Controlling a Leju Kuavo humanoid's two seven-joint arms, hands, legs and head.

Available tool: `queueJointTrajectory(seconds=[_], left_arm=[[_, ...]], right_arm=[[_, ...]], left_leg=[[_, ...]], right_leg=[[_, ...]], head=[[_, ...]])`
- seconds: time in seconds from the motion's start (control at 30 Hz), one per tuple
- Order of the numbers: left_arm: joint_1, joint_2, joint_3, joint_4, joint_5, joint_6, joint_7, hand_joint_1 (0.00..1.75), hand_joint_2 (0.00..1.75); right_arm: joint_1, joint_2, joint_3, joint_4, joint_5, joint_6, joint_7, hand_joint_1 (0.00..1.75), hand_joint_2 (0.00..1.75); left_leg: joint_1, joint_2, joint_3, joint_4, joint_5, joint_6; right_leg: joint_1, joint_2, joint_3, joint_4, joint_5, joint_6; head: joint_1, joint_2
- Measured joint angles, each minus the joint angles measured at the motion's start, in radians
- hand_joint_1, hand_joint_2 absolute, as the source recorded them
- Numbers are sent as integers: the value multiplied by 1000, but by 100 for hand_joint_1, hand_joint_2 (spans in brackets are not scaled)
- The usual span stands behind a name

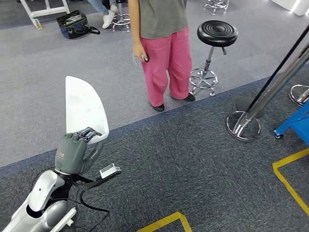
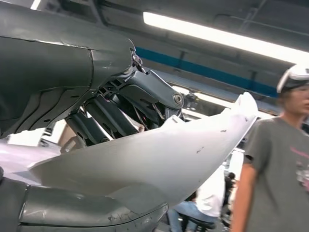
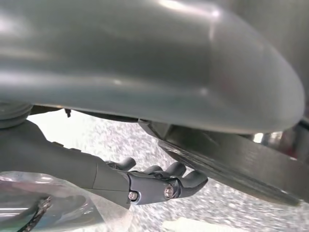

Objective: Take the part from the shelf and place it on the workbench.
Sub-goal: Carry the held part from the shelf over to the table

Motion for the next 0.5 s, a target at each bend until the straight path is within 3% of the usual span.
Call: queueJointTrajectory(seconds=[0.03, 0.07, 0.13, 0.2, 0.27, 0.3, 0.33, 0.4, 0.47, 0.5], left_arm=[[1, 0, 0, 0, 0, 0, 0, 175, 175], [2, -1, 0, 0, 0, 0, 0, 175, 175], [2, -1, 0, 0, 0, 0, 0, 175, 175], [2, -2, 0, 0, 0, 0, 0, 175, 175], [2, -2, 0, 0, 0, 0, 0, 175, 175], [3, -1, 0, 0, 0, 0, 0, 175, 175], [4, -1, 0, 0, 0, 0, 0, 175, 175], [2, 0, 1, 0, 0, 0, 0, 175, 175], [0, 0, 1, 0, 0, 0, 0, 175, 175], [0, 0, 1, 0, 0, 0, 0, 175, 175]], right_arm=[[-1, 0, 0, 0, 0, 0, -1, 0, 0], [-3, 0, 0, 0, 0, 0, -1, 0, 0], [-5, 0, 0, 0, 0, 0, 0, 0, 0], [-5, 0, 0, 0, 0, 0, 0, 0, 0], [-6, 0, 0, 0, 0, 0, 0, 0, 0], [-6, 1, 0, 0, 0, 1, 0, 0, 0], [-7, 2, 0, 0, 0, 1, 1, 0, 0], [-5, 4, 0, -1, 0, 1, 1, 0, 0], [-2, 4, 0, 0, 0, 1, 2, 0, 0], [0, 4, 0, 0, 0, 1, 2, 0, 0]], left_leg=[[-2, -14, 1, 0, 0, 1], [-3, -29, 3, 1, -1, 1], [-5, -58, 8, 1, -2, 1], [-6, -83, 6, 4, -5, -4], [-3, -107, -2, 6, -3, -15], [-1, -119, -5, 5, -1, -22], [0, -118, -7, 8, -2, -28], [-3, -73, -25, 50, -31, -40], [-2, -16, -83, 170, -94, -53], [1, -6, -117, 237, -120, -57]], right_leg=[[1, 2, -26, 39, -2, -2], [2, 3, -32, 35, 18, -5], [2, 22, 8, -80, 101, -14], [-2, 71, 62, -206, 154, -22], [-2, 94, 83, -247, 157, -26], [-2, 84, 87, -251, 158, -28], [-3, 73, 89, -254, 159, -32], [-7, 46, 98, -262, 160, -41], [-7, 19, 103, -265, 157, -48], [-7, 5, 104, -265, 154, -49]], head=[[0, 0], [1, 0], [1, 0], [0, 0], [-1, 0], [-1, 0], [0, 0], [-5, 0], [-10, 0], [-10, 0]])
